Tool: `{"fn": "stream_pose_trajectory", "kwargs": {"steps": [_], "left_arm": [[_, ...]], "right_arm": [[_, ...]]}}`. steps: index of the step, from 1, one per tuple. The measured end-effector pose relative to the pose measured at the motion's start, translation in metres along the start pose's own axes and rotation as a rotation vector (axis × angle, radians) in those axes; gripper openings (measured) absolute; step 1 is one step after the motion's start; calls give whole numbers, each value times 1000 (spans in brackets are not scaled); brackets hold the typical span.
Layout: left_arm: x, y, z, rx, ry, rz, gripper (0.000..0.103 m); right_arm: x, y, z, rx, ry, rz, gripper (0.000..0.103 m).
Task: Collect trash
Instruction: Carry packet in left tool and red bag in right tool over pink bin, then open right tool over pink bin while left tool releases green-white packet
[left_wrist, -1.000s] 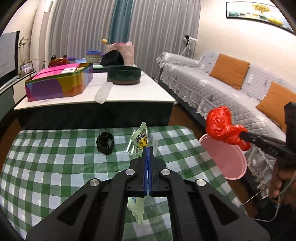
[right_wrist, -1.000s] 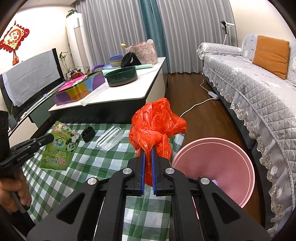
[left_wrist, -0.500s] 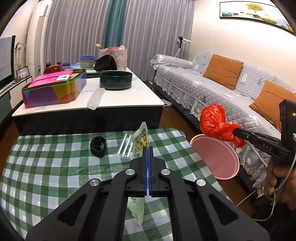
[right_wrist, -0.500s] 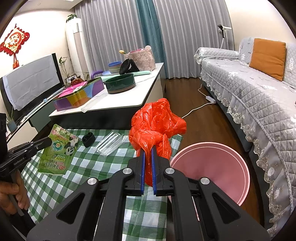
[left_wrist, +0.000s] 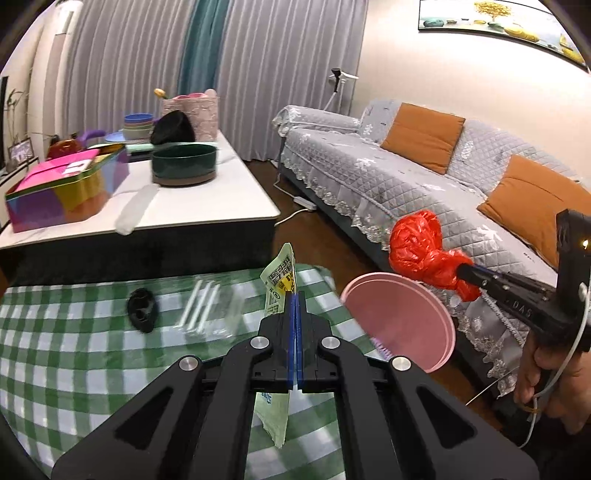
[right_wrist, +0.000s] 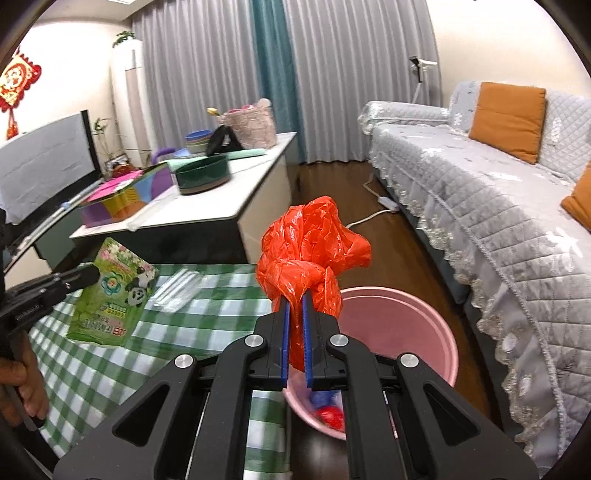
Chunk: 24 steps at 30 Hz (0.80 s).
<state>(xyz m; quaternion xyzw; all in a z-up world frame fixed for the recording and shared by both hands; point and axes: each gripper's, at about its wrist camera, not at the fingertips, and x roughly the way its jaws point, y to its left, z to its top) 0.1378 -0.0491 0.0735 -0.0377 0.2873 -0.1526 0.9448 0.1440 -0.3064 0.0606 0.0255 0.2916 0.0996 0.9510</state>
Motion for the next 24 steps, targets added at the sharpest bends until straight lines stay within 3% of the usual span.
{"fn": "stream_pose_trajectory", "kwargs": {"steps": [11, 24], "left_arm": [[54, -62, 20, 46, 19, -113, 0], [122, -117, 31, 74, 66, -192, 0]], "right_arm": [[14, -41, -6, 29, 24, -134, 6], [32, -84, -16, 110, 75, -215, 6]]}}
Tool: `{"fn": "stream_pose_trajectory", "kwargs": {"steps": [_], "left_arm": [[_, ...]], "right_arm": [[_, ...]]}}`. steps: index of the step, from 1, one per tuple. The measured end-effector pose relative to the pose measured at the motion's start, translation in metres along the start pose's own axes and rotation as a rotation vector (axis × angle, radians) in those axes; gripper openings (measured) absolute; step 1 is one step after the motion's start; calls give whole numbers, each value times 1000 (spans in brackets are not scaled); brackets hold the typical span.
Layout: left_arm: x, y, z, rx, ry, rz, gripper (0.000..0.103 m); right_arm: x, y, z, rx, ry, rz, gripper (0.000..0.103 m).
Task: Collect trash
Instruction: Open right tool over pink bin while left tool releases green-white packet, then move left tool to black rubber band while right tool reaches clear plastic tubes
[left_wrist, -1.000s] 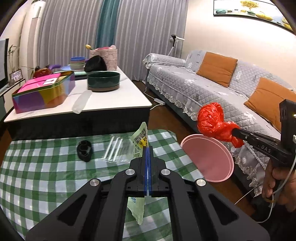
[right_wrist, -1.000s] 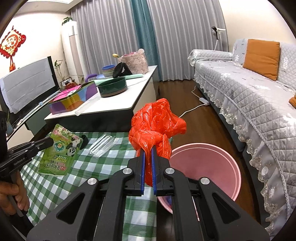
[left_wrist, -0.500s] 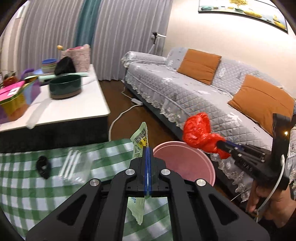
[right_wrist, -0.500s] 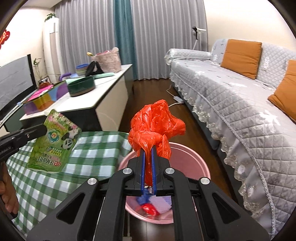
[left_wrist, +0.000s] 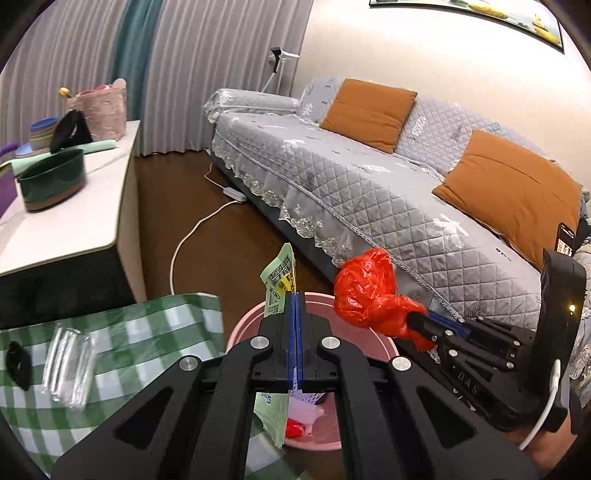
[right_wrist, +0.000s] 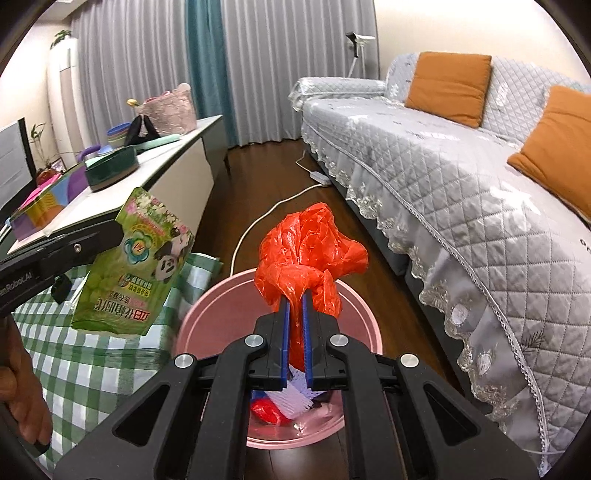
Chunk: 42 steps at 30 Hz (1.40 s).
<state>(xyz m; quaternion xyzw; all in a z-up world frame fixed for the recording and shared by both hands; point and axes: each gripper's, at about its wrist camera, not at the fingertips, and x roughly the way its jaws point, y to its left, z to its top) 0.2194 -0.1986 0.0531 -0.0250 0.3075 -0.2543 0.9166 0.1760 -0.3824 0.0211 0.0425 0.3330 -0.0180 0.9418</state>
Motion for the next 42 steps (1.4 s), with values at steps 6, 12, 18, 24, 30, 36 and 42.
{"fn": "stream_pose_trajectory", "kwargs": {"steps": [6, 12, 18, 24, 30, 36, 42], "left_arm": [[13, -5, -1, 2, 22, -23, 1], [6, 2, 0, -19, 9, -20, 30], [-21, 12, 0, -31, -18, 4, 34], [-59, 28, -3, -31, -58, 43, 49], [-98, 48, -12, -19, -100, 121, 65], [-137, 79, -25, -21, -150, 226, 71], [-175, 126, -40, -77, -195, 371, 71]], "right_arm": [[6, -7, 1, 22, 3, -13, 11], [4, -7, 2, 35, -10, -32, 53], [1, -3, 4, 35, -23, -34, 54], [-14, 17, 9, 11, -70, -7, 54], [-26, 41, 12, -32, -106, 9, 55], [-31, 66, 12, -65, -124, 37, 58], [-34, 88, 13, -79, -141, 86, 58]]}}
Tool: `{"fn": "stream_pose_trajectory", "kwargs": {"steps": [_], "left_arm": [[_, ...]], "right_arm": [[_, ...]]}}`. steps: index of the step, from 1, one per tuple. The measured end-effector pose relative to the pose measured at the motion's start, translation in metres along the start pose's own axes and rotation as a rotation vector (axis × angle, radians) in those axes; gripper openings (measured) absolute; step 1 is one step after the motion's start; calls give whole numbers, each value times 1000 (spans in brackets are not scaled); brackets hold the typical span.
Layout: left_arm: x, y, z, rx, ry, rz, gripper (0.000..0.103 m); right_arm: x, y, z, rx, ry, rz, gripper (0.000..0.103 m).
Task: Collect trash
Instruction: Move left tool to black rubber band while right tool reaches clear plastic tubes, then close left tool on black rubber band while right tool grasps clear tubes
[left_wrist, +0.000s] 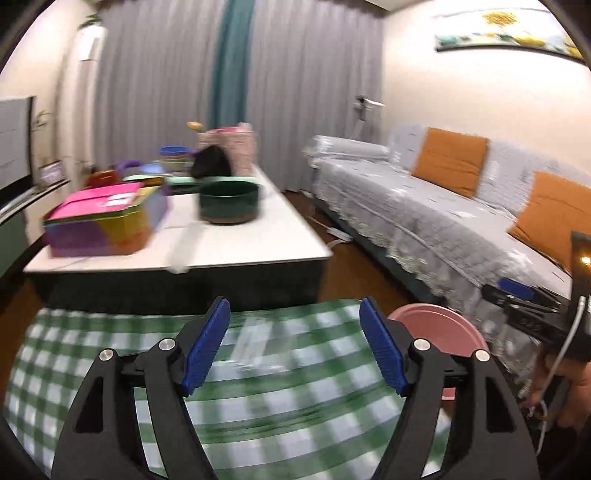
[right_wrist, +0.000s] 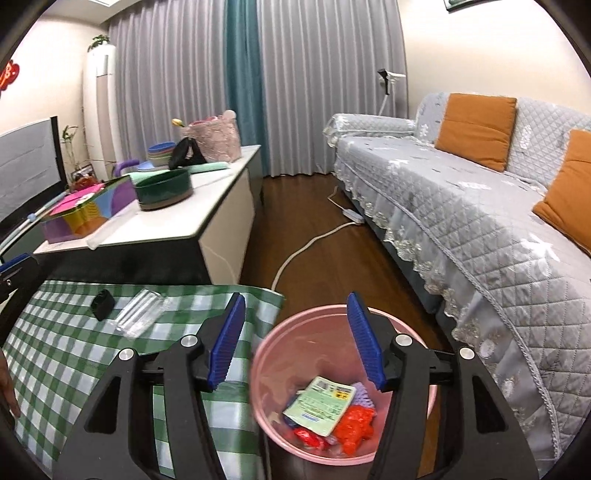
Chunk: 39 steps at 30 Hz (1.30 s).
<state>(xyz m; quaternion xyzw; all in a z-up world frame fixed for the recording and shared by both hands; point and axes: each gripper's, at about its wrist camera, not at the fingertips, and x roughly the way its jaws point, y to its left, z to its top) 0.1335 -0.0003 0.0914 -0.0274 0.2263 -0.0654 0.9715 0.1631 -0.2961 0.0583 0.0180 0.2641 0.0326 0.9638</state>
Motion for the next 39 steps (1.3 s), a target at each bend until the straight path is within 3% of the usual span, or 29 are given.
{"fn": "stream_pose_trajectory", "kwargs": {"steps": [6, 10, 22, 39], "left_arm": [[0, 72, -23, -101, 37, 140, 68], [7, 99, -34, -140, 69, 188, 61], [40, 113, -47, -107, 104, 173, 34], [101, 121, -55, -140, 177, 138, 32]], "right_arm": [[15, 27, -2, 1, 21, 67, 58], [29, 48, -5, -6, 48, 118, 58], [83, 118, -15, 17, 132, 286, 48], [143, 173, -36, 18, 262, 370, 49]]}}
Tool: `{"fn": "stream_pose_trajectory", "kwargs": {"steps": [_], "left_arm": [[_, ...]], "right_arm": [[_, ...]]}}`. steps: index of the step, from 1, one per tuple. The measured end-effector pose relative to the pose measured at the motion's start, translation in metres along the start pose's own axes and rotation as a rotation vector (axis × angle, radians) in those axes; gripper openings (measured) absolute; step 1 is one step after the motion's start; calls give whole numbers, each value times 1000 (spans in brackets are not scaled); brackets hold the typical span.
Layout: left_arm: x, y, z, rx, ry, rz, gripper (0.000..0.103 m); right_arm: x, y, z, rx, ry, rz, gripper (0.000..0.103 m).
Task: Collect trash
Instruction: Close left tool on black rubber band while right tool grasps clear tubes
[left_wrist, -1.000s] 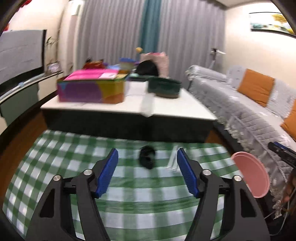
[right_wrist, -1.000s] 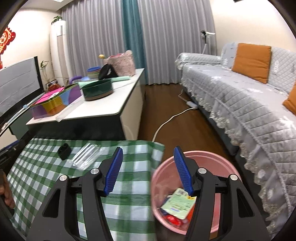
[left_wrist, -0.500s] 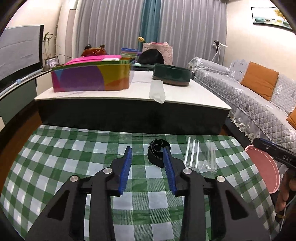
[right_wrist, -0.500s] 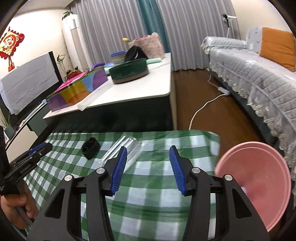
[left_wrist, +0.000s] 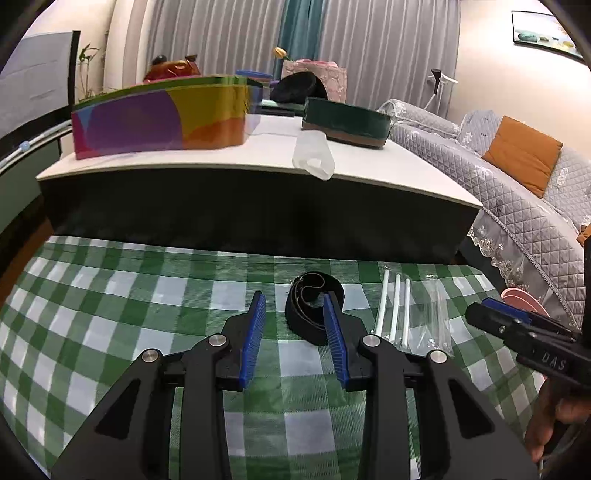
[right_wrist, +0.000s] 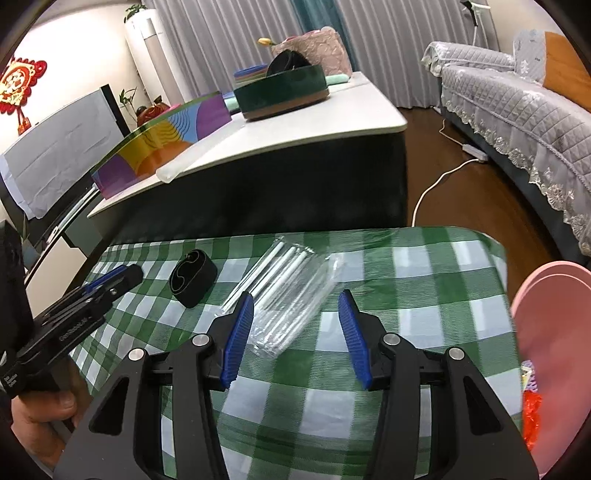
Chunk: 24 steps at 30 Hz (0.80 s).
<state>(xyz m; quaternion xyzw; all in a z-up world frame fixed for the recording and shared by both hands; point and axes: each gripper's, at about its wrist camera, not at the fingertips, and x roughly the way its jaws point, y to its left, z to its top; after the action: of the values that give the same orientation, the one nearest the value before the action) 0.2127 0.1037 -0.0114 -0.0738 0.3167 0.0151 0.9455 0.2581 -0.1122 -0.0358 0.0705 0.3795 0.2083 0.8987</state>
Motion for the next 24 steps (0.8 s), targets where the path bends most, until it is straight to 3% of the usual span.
{"fn": "stream_pose_trajectory", "kwargs": {"steps": [16, 18, 20, 21, 24], "left_arm": [[40, 5, -3, -40, 145, 1, 32], [42, 5, -3, -42, 155, -3, 32], [43, 4, -4, -37, 163, -4, 32], [44, 4, -5, -38, 170, -6, 32], [49, 2, -8, -43, 200, -17, 24]], "right_arm": [[37, 8, -4, 5, 105, -8, 52], [37, 7, -4, 6, 107, -17, 45], [36, 5, -4, 8, 109, -27, 26], [36, 4, -4, 8, 112, -32, 22], [35, 2, -4, 8, 114, -37, 8]]}}
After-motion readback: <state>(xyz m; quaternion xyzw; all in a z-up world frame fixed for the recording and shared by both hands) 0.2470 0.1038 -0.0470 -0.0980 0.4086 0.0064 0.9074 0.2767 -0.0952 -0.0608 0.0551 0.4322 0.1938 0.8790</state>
